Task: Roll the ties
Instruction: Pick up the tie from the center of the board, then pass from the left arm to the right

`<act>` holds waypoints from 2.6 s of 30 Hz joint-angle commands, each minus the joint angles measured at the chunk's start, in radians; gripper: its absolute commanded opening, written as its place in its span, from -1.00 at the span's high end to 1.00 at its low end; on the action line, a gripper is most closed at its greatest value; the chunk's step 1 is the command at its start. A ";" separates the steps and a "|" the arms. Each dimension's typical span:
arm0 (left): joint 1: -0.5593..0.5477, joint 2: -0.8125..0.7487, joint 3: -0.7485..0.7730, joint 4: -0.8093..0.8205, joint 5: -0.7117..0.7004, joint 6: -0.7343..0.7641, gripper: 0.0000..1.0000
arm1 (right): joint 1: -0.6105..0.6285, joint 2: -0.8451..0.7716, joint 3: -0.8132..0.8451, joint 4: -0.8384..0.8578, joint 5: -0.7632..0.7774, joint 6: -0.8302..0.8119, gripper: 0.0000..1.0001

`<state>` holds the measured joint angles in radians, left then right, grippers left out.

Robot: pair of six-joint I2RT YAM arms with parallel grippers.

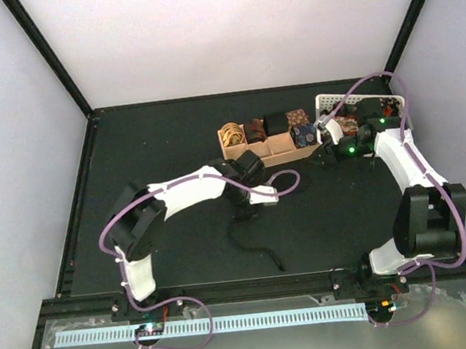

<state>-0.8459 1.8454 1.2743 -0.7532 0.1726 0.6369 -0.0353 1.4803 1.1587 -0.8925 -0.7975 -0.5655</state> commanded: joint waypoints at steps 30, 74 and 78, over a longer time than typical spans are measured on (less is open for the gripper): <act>0.176 -0.218 0.422 -0.101 0.302 -0.215 0.33 | -0.102 0.060 0.175 -0.102 -0.348 -0.067 0.20; 0.410 -0.330 0.281 1.372 1.224 -1.301 0.19 | 0.574 -0.011 0.343 0.717 -0.539 0.608 0.82; 0.464 -0.357 0.255 1.235 1.202 -1.226 0.01 | 0.548 -0.036 0.338 0.568 -0.498 0.503 0.98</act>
<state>-0.4328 1.5360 1.5486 0.5617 1.3998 -0.6510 0.5339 1.4712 1.5005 -0.2676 -1.3102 -0.0208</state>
